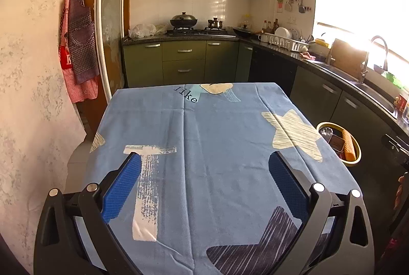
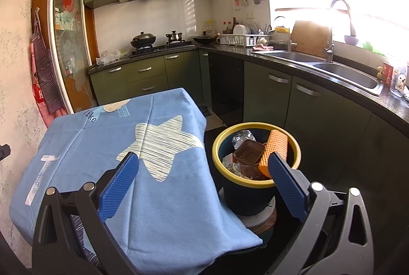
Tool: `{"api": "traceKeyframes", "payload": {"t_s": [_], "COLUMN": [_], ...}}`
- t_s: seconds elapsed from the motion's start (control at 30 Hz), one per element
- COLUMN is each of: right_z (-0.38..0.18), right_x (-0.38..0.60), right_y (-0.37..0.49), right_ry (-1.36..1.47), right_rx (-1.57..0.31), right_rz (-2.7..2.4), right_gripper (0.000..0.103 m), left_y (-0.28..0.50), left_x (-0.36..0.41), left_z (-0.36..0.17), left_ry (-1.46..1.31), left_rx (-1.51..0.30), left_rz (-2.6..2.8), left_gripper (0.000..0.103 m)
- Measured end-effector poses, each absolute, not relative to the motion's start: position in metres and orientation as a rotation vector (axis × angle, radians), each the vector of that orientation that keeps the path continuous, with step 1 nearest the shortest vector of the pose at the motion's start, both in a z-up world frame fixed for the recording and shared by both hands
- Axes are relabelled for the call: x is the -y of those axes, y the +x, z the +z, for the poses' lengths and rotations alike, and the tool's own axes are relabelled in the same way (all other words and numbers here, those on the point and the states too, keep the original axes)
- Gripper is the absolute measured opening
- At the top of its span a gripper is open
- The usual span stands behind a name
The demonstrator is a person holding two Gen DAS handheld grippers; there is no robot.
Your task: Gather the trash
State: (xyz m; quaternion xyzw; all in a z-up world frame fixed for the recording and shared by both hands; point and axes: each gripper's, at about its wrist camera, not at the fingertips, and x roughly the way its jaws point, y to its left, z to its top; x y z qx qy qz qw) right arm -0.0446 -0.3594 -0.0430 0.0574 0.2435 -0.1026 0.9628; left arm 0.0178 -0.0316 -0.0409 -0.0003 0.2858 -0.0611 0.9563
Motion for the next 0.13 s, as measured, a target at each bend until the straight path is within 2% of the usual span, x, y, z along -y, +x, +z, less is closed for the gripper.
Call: {"api": "traceKeyframes", "payload": {"t_s": [0.13], "right_z": [-0.046], "right_x": [0.348], "right_y": [-0.010], "right_ry": [0.091], "right_rx": [-0.545], "right_rz": [-0.143], "right_gripper": [0.096], "left_y": [0.057], "left_x": [0.025], "left_z": [-0.050], "left_ry": [0.019], "left_rx": [-0.625], "left_rz": [-0.129], "left_gripper": [0.098]}}
